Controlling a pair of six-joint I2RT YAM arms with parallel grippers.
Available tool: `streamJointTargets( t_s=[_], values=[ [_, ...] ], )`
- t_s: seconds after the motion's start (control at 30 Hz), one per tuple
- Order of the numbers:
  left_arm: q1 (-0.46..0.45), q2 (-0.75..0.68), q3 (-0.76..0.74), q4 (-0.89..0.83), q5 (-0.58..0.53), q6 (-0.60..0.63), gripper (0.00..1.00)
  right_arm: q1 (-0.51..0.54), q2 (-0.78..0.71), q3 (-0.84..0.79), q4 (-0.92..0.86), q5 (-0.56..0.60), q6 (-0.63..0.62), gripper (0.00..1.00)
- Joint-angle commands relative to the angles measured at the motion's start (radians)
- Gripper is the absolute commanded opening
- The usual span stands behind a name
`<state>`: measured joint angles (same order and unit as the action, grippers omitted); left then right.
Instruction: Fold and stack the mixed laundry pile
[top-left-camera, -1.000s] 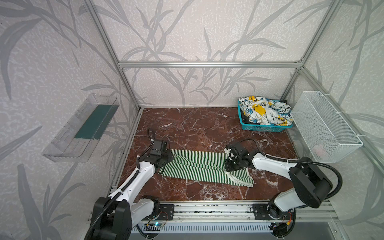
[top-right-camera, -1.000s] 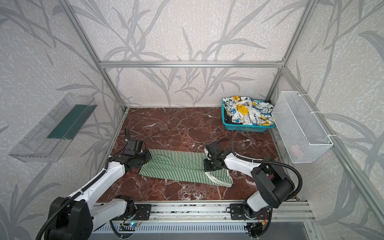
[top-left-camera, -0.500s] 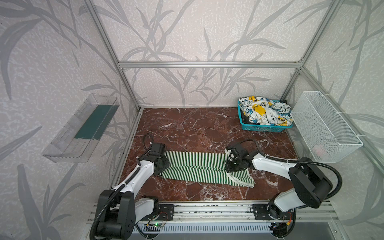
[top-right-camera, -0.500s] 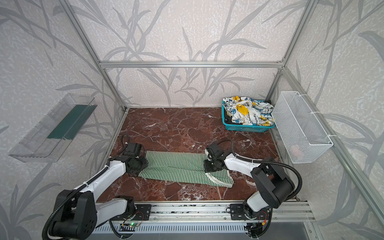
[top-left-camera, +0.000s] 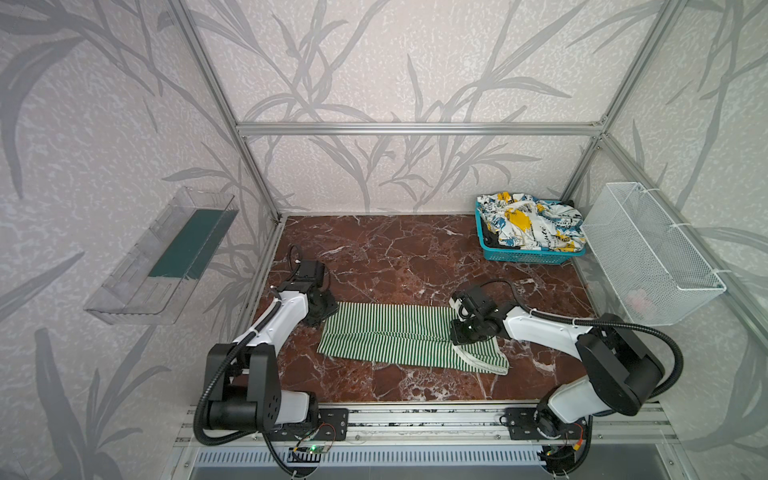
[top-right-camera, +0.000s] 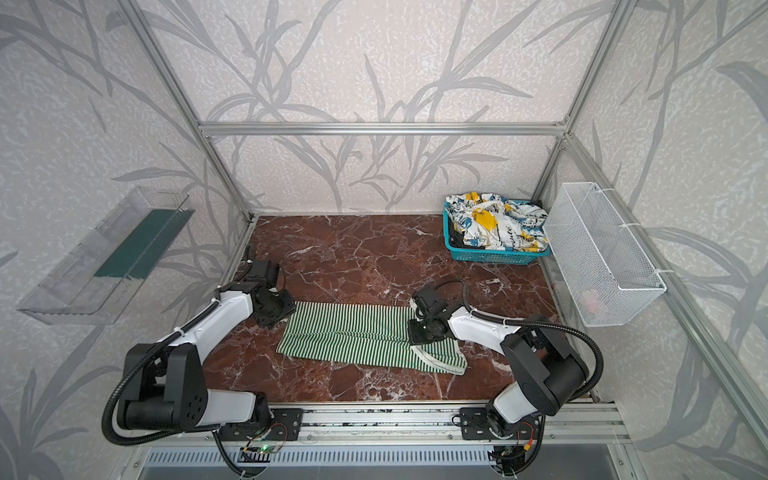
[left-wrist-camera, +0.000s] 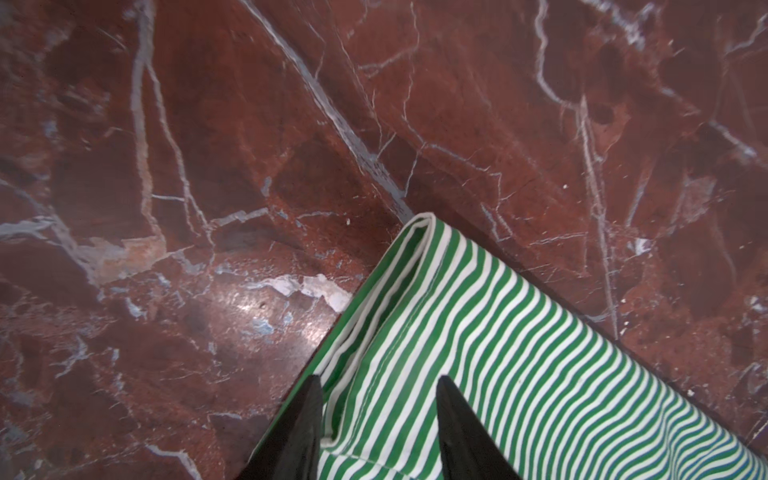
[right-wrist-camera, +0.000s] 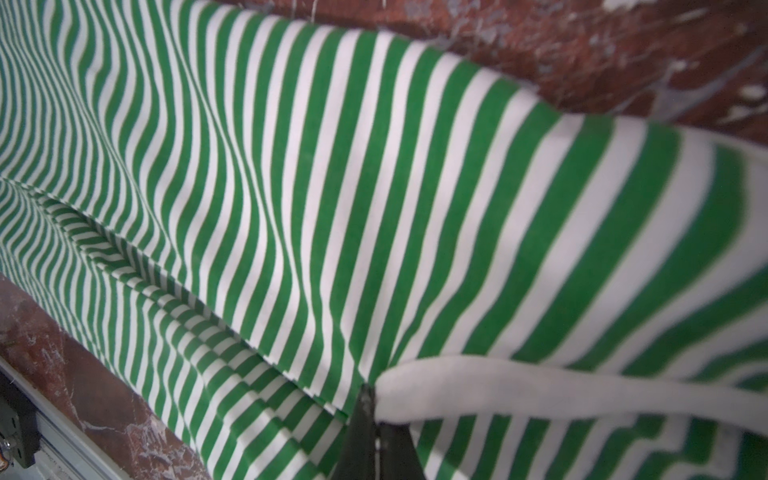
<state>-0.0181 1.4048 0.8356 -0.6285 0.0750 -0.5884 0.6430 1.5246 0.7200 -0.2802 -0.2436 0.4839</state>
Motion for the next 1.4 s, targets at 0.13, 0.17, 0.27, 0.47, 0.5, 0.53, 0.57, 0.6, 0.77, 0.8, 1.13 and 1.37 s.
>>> streamJointTargets(
  t_s=[0.13,0.17,0.27,0.47,0.5,0.53,0.57,0.6,0.77,0.8,1.13,1.37],
  values=[
    [0.003,0.078,0.001,0.005,0.071,0.037,0.31,0.007,0.014,-0.006,-0.005,0.004,0.004,0.0],
    [0.003,0.085,-0.001,0.01,0.071,0.037,0.28,0.006,0.013,-0.007,-0.006,0.004,0.004,0.0],
    [0.003,0.101,0.003,0.017,0.068,0.041,0.17,0.006,0.017,-0.005,-0.005,0.004,0.003,0.0],
    [0.003,0.12,0.03,0.008,0.057,0.05,0.03,0.007,0.018,-0.004,-0.008,0.002,0.004,0.0],
    [0.004,0.122,0.038,0.003,0.052,0.054,0.01,0.006,0.019,-0.004,-0.008,0.004,0.004,0.0],
    [0.003,0.124,0.043,-0.004,0.047,0.056,0.0,0.007,0.019,-0.002,-0.007,0.004,0.005,0.0],
    [0.003,0.126,0.047,-0.011,0.041,0.06,0.0,0.007,0.019,-0.002,-0.009,0.004,0.004,0.0],
    [0.003,0.125,0.049,-0.017,0.035,0.059,0.0,0.006,0.018,-0.002,-0.011,0.006,0.004,0.0],
    [0.003,0.102,0.053,-0.015,0.028,0.064,0.0,0.006,0.02,0.0,-0.011,0.007,0.003,0.0],
    [0.004,0.099,0.06,-0.01,0.04,0.068,0.0,0.007,0.021,0.002,-0.01,0.007,0.002,0.0],
    [0.005,0.127,0.199,-0.148,-0.01,0.089,0.25,0.006,0.017,0.004,-0.014,0.013,0.004,0.0],
    [0.005,0.123,0.076,-0.102,-0.039,0.049,0.42,0.006,0.018,0.002,-0.009,0.009,-0.001,0.0]
  ],
)
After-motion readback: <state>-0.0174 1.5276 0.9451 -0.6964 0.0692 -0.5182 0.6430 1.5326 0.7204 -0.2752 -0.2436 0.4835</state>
